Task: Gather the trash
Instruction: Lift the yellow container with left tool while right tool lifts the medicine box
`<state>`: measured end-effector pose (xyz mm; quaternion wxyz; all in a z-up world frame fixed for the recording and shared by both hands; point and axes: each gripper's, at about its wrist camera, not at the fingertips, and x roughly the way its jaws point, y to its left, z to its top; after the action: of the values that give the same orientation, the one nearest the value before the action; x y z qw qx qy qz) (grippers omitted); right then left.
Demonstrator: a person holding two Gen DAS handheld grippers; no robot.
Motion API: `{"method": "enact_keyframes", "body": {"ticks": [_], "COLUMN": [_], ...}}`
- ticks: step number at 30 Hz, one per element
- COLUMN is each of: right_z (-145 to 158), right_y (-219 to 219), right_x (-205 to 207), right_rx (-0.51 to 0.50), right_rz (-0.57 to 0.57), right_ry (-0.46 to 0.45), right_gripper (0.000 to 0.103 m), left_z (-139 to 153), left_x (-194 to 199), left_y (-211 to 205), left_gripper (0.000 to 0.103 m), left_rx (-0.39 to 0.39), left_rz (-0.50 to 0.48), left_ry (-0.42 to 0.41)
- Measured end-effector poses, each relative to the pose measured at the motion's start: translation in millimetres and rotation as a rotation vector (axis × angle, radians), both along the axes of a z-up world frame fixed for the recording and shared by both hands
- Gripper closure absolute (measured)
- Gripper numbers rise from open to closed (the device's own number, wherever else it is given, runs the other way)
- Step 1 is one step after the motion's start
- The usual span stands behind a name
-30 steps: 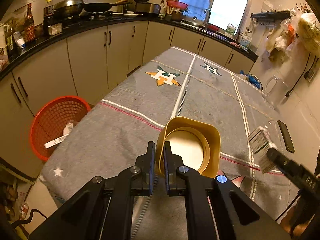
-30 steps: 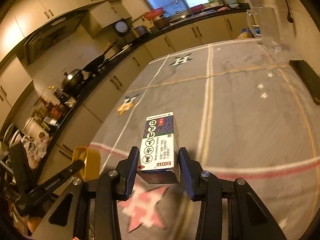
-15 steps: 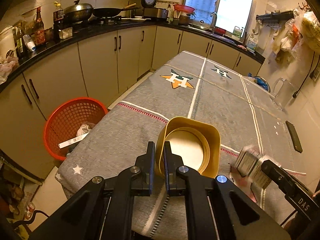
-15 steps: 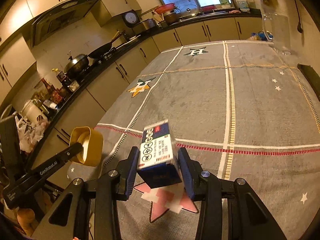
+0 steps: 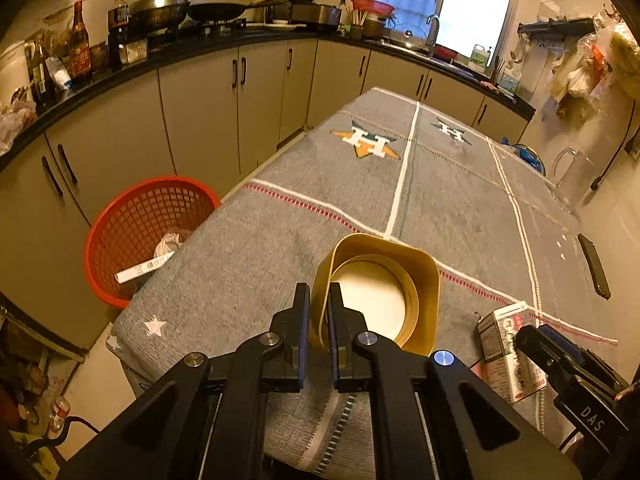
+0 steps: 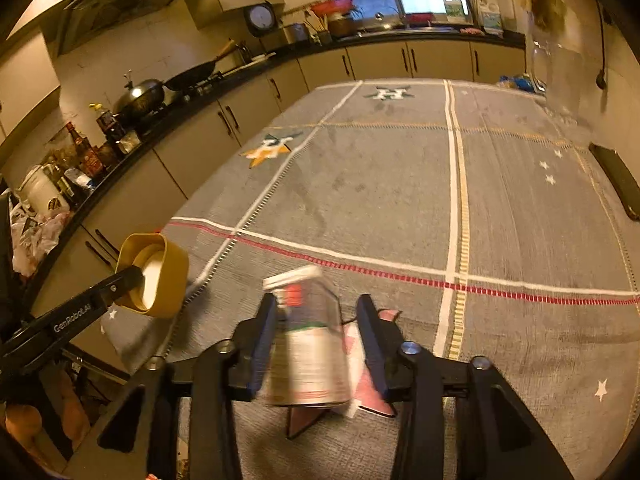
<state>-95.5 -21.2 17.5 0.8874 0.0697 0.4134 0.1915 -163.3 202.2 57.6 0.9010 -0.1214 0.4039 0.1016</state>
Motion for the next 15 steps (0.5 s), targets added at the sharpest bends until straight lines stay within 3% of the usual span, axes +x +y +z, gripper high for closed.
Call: {"method": "enact_keyframes", "body": {"ticks": [4, 15], "right_z": [-4.5, -16.0], "right_y": [0.0, 18.7], "right_x": [2.9, 0.4], "right_rx": [-0.006, -0.078], "right_rz": [-0.003, 0.037], "right_ry": [0.013, 0.022], "right_gripper": [0.041, 0.039], "left_z": [-12.0, -26.4], "left_x": [5.4, 11.2], "left_y": [2.0, 3.1], "left_gripper": [0.095, 0.093], "left_rx": [-0.021, -0.054], "left_rz": [-0.003, -0.006], "left_ry": [0.038, 0.07]}}
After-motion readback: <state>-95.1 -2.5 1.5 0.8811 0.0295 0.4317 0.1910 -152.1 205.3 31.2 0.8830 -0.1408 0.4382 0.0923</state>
